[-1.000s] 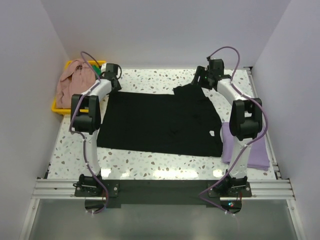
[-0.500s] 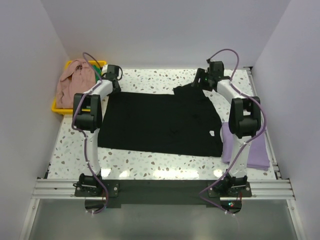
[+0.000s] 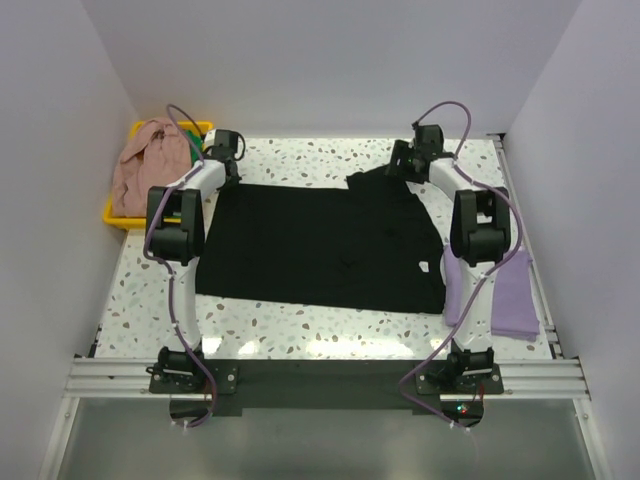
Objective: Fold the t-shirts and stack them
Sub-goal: Fold the tshirt
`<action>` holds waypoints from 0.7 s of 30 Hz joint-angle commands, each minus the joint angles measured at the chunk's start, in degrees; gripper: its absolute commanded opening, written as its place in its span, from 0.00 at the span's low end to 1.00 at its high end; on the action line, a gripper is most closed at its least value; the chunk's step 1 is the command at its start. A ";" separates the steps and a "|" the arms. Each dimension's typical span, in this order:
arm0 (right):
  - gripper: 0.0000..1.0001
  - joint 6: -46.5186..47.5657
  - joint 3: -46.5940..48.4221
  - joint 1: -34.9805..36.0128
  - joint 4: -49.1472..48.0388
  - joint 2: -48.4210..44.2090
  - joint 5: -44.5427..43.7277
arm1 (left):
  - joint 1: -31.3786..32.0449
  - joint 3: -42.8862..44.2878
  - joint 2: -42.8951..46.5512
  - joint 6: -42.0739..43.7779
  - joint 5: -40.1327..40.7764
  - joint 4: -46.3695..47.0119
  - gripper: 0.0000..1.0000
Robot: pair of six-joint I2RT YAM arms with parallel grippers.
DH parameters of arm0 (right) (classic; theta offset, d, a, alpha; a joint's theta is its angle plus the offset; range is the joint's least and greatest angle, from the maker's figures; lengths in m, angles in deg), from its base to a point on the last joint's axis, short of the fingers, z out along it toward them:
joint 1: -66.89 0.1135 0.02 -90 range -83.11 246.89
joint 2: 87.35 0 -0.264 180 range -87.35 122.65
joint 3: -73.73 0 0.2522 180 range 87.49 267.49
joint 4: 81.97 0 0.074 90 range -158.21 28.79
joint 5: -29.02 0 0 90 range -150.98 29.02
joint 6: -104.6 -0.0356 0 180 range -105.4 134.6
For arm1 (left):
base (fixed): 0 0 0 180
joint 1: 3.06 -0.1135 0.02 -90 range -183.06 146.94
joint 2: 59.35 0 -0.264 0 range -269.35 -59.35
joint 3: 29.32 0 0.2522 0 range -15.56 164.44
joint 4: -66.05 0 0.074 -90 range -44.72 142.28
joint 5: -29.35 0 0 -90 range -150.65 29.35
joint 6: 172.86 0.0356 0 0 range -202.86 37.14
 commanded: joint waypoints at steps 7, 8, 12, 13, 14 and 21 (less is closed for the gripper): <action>0.66 2.23 9.17 0.58 2.97 4.76 -9.38 | -0.33 -0.77 0.45 1.93 0.77 2.86 0.24; 0.66 2.50 10.15 0.94 4.54 6.16 -9.99 | -0.33 -0.86 0.54 2.02 0.68 3.04 0.24; 0.65 4.87 14.72 4.53 9.55 8.98 -16.93 | -0.33 -1.30 0.72 2.37 0.51 3.74 0.24; 0.65 4.87 16.55 5.16 10.43 9.25 -20.42 | -0.33 -1.30 0.72 2.37 0.42 3.74 0.24; 0.65 4.96 17.01 5.51 11.49 9.42 -21.50 | -0.42 -1.30 0.54 2.46 0.42 3.74 0.24; 0.55 2.94 20.96 6.30 17.47 11.97 -21.00 | -0.42 -1.74 0.63 2.37 0.07 3.83 0.24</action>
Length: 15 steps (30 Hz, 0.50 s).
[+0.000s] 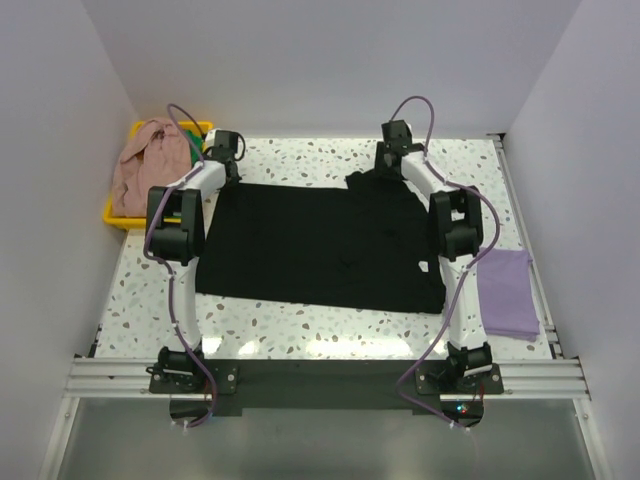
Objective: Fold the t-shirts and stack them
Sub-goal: Fold the tshirt
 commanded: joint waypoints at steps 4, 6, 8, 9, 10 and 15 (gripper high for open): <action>0.39 -1.39 2.89 -0.80 6.09 1.07 -1.84 | -0.42 -1.04 0.81 1.06 0.24 2.15 0.24; 0.36 -1.57 2.54 -0.89 5.92 0.54 -2.89 | -0.42 -1.12 0.98 0.89 0.24 2.15 0.23; 0.31 -1.66 2.01 -0.89 5.13 -0.24 -3.77 | -0.42 -1.12 1.16 0.80 0.16 2.41 0.21; 0.29 -1.57 1.84 -1.24 4.78 -0.60 -3.95 | -0.42 -1.13 1.16 0.71 0.24 2.50 0.20; 0.26 -1.65 1.66 -1.33 4.34 -1.04 -3.52 | -0.42 -1.21 1.33 0.71 0.24 2.59 0.19; 0.15 -1.57 0.52 -2.73 0.47 -3.85 -0.44 | -0.51 -1.13 2.12 0.71 0.07 3.99 0.13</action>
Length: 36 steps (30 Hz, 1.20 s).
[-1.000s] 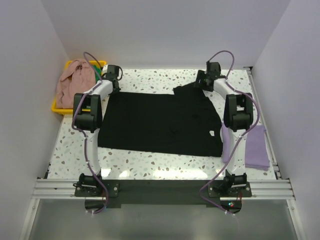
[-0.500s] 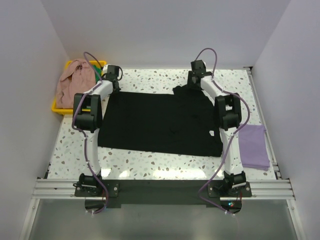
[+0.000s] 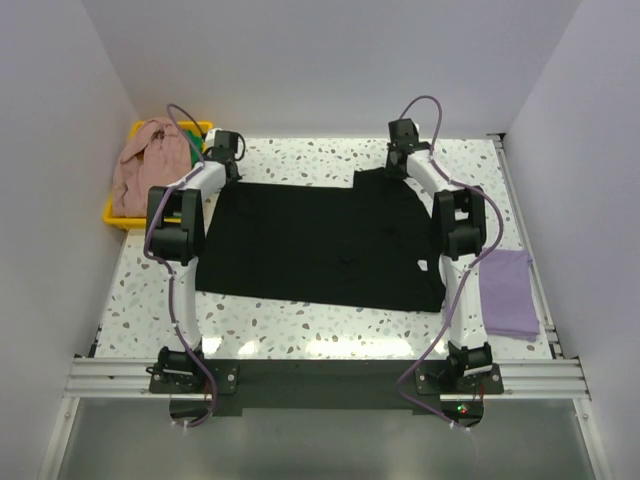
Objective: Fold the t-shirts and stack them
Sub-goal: Fold the tshirt
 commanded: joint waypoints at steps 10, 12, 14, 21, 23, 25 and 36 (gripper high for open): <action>0.00 -0.74 -1.80 -3.22 -5.80 -8.55 1.87 | -0.95 0.15 2.72 0.45 -0.33 3.91 0.12; 0.00 -0.92 -2.68 -3.57 -7.47 -9.60 3.01 | -1.12 0.23 2.98 0.80 -1.55 4.88 0.15; 0.00 -0.74 -3.04 -3.66 -8.00 -10.14 3.63 | -1.21 0.32 2.90 0.88 -2.69 5.49 0.25; 0.00 -1.00 -4.35 -3.66 -8.79 -9.17 5.65 | -1.21 0.59 3.07 -0.08 -3.49 5.67 0.38; 0.00 -1.09 -4.88 -3.58 -9.14 -9.26 5.91 | -1.21 0.59 3.42 -0.34 -3.67 5.76 0.40; 0.00 -1.01 -5.32 -3.66 -9.50 -9.26 6.09 | -1.30 0.50 4.12 -0.52 -4.02 6.37 0.45; 0.00 -1.18 -6.11 -3.66 -10.20 -9.79 7.23 | -1.30 3.92 2.73 -1.66 -6.57 7.43 0.46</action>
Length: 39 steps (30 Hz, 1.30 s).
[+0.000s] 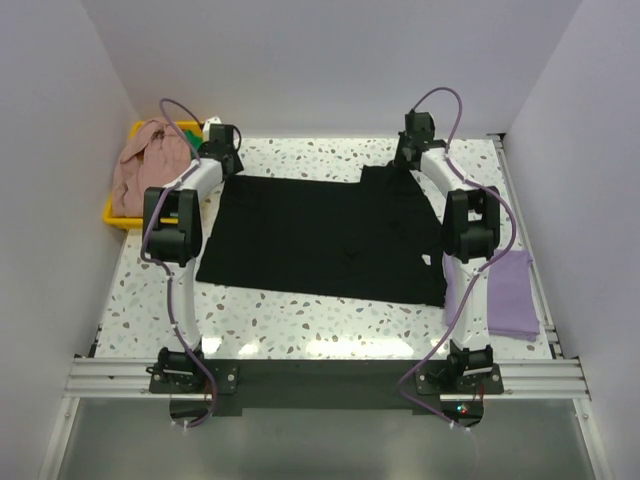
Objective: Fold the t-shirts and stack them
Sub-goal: Fold the tshirt
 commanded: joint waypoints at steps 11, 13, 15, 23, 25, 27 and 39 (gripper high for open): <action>0.00 -0.70 -1.44 -0.23 -2.95 -3.77 1.20 | -0.69 7.93 -5.77 -3.11 -0.01 -2.82 0.41; 0.00 -0.70 -1.53 -0.23 -3.03 -3.77 1.29 | -0.60 7.75 -6.22 -3.38 0.34 -3.35 0.41; 0.00 -0.79 -1.71 -0.23 -3.03 -3.69 1.46 | -0.60 7.49 -6.30 -3.47 0.69 -3.35 0.41; 0.00 -1.23 -2.58 -0.23 -3.03 -3.42 1.55 | -0.60 7.31 -6.92 -3.47 0.70 -3.35 0.33; 0.00 -1.49 -2.58 -0.32 -2.95 -3.51 1.82 | -0.60 7.31 -7.01 -3.21 0.26 -3.18 0.26; 0.00 -1.93 -2.76 -0.49 -2.95 -3.69 2.08 | -0.60 7.31 -6.92 -3.12 0.08 -3.18 0.20; 0.00 -3.95 -2.49 -2.25 -4.35 -6.49 5.42 | -0.60 7.58 -3.14 -1.97 0.08 -1.16 0.00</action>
